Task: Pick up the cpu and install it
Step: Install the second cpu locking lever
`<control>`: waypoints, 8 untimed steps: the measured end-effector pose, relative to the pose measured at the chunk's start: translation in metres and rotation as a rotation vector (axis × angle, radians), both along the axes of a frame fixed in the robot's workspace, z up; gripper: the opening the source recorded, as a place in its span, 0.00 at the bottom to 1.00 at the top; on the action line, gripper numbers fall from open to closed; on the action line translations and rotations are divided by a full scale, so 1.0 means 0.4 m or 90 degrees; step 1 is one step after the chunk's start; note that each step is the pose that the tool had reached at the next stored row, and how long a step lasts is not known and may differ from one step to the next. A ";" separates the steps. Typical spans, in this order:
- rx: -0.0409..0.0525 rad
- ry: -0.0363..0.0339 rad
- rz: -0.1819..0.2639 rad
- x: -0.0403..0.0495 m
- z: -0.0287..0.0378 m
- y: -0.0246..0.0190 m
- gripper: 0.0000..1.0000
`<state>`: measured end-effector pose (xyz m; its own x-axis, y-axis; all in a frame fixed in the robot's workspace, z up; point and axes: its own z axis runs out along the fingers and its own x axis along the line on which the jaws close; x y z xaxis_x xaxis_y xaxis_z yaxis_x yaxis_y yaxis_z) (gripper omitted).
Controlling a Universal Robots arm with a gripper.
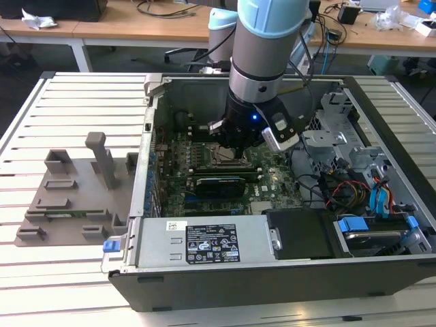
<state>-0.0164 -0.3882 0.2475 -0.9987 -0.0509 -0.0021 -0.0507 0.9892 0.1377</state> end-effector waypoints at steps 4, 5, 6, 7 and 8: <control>0.0084 -0.0001 0.000 -0.018 -0.015 0.000 0.11; 0.0087 0.0000 0.000 -0.023 -0.018 0.000 0.11; 0.0095 -0.0001 0.000 -0.035 -0.027 0.000 0.11; 0.0095 -0.0001 0.000 -0.039 -0.032 0.000 0.11; 0.0095 -0.0001 0.000 -0.043 -0.036 0.000 0.11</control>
<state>-0.0335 -0.3882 0.2333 -0.9987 -0.0508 -0.0030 -0.0507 0.9870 0.1524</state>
